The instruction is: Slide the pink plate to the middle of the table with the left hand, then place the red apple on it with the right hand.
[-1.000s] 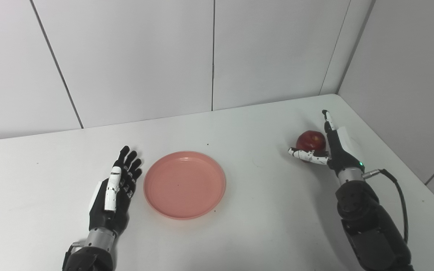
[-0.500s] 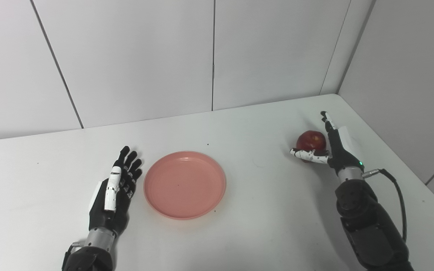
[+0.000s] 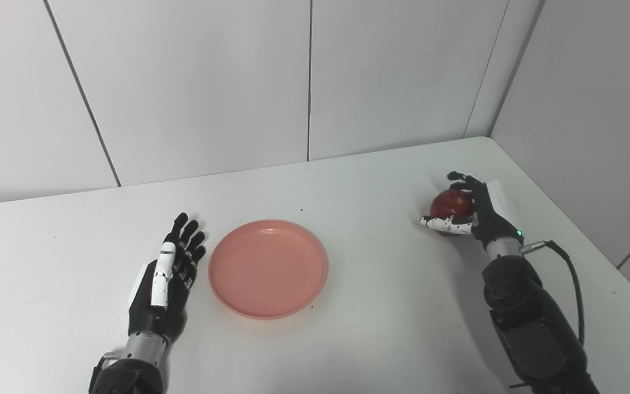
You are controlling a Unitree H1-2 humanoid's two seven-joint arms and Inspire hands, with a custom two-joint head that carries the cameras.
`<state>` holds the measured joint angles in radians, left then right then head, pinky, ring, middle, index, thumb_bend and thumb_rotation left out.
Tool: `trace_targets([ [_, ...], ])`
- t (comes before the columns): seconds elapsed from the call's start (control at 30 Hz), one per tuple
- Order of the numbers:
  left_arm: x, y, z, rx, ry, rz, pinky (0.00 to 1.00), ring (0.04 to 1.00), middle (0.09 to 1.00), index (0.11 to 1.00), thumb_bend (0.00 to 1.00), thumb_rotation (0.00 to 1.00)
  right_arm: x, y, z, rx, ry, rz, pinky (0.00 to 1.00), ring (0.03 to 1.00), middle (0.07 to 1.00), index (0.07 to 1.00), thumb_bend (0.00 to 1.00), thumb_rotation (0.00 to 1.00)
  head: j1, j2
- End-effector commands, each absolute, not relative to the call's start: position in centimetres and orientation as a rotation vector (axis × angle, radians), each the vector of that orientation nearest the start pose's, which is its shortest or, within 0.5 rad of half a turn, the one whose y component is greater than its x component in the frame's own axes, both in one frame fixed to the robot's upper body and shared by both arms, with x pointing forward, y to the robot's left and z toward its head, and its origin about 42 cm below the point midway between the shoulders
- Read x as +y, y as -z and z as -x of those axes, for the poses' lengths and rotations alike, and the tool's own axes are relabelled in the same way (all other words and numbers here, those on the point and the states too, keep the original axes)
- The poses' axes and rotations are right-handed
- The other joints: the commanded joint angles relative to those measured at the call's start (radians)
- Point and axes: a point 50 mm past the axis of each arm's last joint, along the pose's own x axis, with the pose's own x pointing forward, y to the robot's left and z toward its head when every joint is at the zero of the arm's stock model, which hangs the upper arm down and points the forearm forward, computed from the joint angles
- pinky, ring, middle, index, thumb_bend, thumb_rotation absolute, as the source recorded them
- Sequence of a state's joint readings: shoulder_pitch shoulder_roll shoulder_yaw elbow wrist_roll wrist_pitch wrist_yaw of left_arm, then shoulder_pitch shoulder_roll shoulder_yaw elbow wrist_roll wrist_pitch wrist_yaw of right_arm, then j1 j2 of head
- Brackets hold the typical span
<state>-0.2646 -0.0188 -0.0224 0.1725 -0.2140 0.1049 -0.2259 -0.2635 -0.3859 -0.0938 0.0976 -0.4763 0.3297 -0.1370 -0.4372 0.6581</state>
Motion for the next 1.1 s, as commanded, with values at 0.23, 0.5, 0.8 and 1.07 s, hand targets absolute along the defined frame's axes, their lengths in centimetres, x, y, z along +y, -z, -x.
trace_targets([
  [0.23,16.4,-11.2,-35.8,0.092,0.327,0.236,0.99,0.980,0.988,0.976,0.40,1.00,-37.3,-20.2,-37.7,0.007,0.420,0.850,0.49,0.530,0.568,0.500,0.56,0.13,0.001,-0.001],
  [0.5,16.3,-11.3,-35.7,0.091,0.326,0.245,0.99,0.981,0.989,0.979,0.39,1.00,-37.6,-20.1,-37.5,0.008,0.426,0.880,0.42,0.470,0.512,0.485,0.52,0.14,0.006,0.002],
  [0.8,16.2,-11.2,-35.8,0.090,0.327,0.244,1.00,0.984,0.993,0.983,0.39,1.00,-37.6,-20.9,-37.1,-0.037,0.451,0.850,0.38,0.425,0.472,0.482,0.52,0.14,0.014,0.000],
  [1.07,16.0,-11.1,-35.8,0.087,0.332,0.233,1.00,0.983,0.994,0.985,0.40,1.00,-36.5,-23.6,-36.5,-0.145,0.463,0.828,0.37,0.427,0.469,0.482,0.52,0.14,0.033,-0.003],
])
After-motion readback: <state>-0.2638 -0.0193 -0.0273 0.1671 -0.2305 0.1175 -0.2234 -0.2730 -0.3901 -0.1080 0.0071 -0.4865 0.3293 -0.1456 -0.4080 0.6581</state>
